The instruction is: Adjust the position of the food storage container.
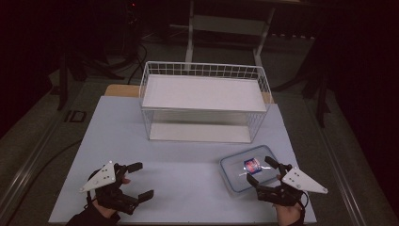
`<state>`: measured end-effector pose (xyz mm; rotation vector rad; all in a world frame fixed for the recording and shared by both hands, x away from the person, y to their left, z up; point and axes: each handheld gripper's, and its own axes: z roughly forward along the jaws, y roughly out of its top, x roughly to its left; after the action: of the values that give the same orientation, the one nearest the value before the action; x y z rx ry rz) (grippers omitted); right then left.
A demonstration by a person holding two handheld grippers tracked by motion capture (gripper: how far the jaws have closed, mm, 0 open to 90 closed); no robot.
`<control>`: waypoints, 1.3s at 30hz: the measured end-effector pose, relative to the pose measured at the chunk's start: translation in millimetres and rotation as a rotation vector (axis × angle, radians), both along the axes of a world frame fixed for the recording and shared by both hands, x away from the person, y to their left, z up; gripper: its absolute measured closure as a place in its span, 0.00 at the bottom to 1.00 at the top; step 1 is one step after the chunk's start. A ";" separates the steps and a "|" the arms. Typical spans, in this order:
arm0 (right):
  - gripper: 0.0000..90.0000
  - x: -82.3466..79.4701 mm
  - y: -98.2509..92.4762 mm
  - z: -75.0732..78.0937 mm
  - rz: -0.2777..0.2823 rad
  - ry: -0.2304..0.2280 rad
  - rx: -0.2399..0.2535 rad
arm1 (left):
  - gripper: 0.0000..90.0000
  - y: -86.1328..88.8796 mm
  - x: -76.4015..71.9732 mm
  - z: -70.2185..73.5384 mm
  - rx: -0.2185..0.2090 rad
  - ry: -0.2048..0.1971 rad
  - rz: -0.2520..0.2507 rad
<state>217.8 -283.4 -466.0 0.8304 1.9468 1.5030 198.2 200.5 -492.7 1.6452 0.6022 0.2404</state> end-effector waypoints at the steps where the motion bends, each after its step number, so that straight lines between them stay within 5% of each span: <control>1: 0.14 0.0 0.0 0.0 0.000 0.000 0.000 | 0.00 0.0 0.0 0.0 0.000 0.000 0.000; 8: 0.14 -10.5 10.6 11.4 0.090 0.010 0.000 | 0.00 -1.2 -3.0 3.2 0.011 -0.032 -0.004; 14: 0.14 -12.7 16.0 30.5 0.143 0.000 0.049 | 0.00 -0.5 -3.1 3.7 0.003 -0.035 -0.004; 22: 0.15 -2.7 13.1 54.9 0.109 -0.057 0.035 | 0.00 -1.0 -2.9 3.7 0.003 -0.037 -0.006; 28: 0.16 12.5 1.2 60.4 0.064 -0.043 0.061 | 0.00 -1.3 -2.1 2.8 0.002 -0.033 -0.006; 35: 0.36 28.8 -17.6 54.4 0.011 -0.008 0.027 | 0.00 -1.5 -1.4 1.8 0.002 -0.031 -0.005; 37: 0.55 36.9 -30.7 48.3 -0.025 0.015 0.006 | 0.00 -1.7 -1.3 2.1 0.001 -0.029 -0.006; 39: 0.62 41.3 -38.1 43.7 -0.051 0.025 -0.004 | 0.00 -1.6 -1.4 2.1 0.002 -0.031 -0.004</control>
<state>259.1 -321.5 -422.3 0.8941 1.9313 1.4659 196.8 198.9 -490.6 1.6413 0.5753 0.2627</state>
